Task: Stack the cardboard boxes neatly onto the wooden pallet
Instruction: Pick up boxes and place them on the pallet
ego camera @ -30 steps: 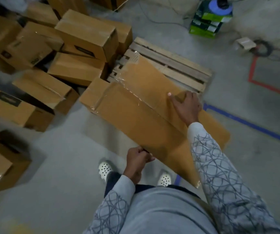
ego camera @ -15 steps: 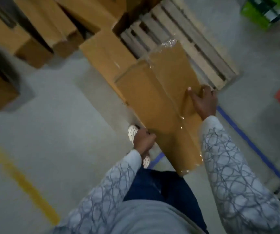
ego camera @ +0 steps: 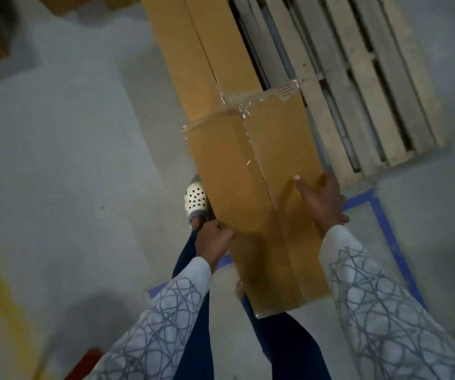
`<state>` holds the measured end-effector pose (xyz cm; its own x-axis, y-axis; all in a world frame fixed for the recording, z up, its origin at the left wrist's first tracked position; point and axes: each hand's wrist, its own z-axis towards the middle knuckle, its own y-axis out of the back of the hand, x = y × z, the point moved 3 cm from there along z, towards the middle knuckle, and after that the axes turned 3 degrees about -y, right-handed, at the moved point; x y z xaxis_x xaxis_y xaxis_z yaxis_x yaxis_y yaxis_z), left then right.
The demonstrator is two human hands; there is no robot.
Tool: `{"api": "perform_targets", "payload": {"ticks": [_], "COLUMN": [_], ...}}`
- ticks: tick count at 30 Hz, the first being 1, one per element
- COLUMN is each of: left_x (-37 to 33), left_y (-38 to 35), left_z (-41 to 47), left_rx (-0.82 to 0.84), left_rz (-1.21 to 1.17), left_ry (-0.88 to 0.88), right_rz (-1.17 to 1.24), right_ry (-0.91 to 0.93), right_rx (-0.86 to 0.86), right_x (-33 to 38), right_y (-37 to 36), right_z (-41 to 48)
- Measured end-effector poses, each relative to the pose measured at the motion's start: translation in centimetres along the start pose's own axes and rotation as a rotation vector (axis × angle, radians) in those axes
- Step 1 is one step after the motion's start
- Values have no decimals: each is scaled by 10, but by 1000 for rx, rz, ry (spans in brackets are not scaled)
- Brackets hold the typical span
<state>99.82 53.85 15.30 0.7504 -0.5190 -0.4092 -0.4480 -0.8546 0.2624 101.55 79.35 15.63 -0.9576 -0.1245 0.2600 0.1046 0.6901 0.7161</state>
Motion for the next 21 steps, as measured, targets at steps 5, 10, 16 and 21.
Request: {"api": "perform_targets", "payload": {"ticks": [5, 10, 16, 21], "left_x": [54, 74, 69, 57], "left_y": [-44, -66, -80, -81], "left_z": [63, 126, 162, 171], "left_rx": [-67, -94, -136, -129], "left_rz": [12, 96, 56, -124], "left_ry": [17, 18, -29, -15], "right_rz": [-28, -61, -82, -100], "right_ry": [54, 102, 151, 200], "right_rx": [33, 54, 120, 198], "right_x": [-41, -47, -45, -37], "right_y": [-56, -95, -113, -123], "right_z": [58, 112, 153, 171]}}
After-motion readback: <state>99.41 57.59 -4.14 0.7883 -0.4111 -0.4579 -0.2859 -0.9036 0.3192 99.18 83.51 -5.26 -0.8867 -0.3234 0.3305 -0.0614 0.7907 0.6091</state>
